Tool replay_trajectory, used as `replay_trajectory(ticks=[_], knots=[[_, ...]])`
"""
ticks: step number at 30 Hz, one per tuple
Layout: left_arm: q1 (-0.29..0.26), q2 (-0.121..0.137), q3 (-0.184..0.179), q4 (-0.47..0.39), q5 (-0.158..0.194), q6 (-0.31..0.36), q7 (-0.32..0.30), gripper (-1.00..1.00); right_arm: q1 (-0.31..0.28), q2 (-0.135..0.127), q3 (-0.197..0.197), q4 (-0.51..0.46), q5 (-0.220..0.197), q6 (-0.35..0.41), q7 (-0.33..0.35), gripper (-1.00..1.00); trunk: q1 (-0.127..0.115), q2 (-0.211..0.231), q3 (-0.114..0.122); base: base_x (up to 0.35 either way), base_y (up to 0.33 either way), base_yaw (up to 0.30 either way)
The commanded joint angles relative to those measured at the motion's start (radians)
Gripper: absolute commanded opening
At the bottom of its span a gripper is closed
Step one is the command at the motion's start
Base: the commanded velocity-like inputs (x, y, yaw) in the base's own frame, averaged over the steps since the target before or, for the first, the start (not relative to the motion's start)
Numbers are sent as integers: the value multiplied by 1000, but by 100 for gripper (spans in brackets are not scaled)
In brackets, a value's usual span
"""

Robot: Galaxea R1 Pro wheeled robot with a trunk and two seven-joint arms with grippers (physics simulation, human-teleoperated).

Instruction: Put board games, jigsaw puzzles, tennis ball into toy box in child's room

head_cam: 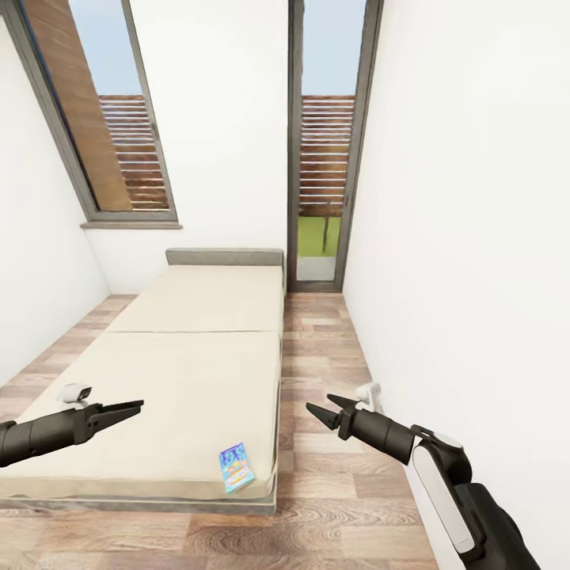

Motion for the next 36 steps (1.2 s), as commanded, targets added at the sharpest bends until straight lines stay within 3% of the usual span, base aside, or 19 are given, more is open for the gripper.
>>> replay_trajectory(ticks=[1, 27, 30, 36], knots=[[-1, 1, 0, 0, -1, 11, -4, 100, -1, 0, 1, -1, -9, 8, -2, 100, 1, -2, -2, 11, -13, 26], [-1, -8, -6, 2, -8, 7, 6, 100, -1, 2, -4, 42, -14, 8, -28, 100, 1, -2, -2, 43, -2, 3], [-1, -9, -7, 6, -14, 10, 24, 100, -1, 3, -6, 69, -18, 8, -51, 100, 1, -2, -2, 0, 0, 0], [-1, -23, -17, 81, -27, 13, 146, 100, -1, 6, -43, 124, -23, 9, -117, 100, 1, -2, -2, 0, 0, 0]])
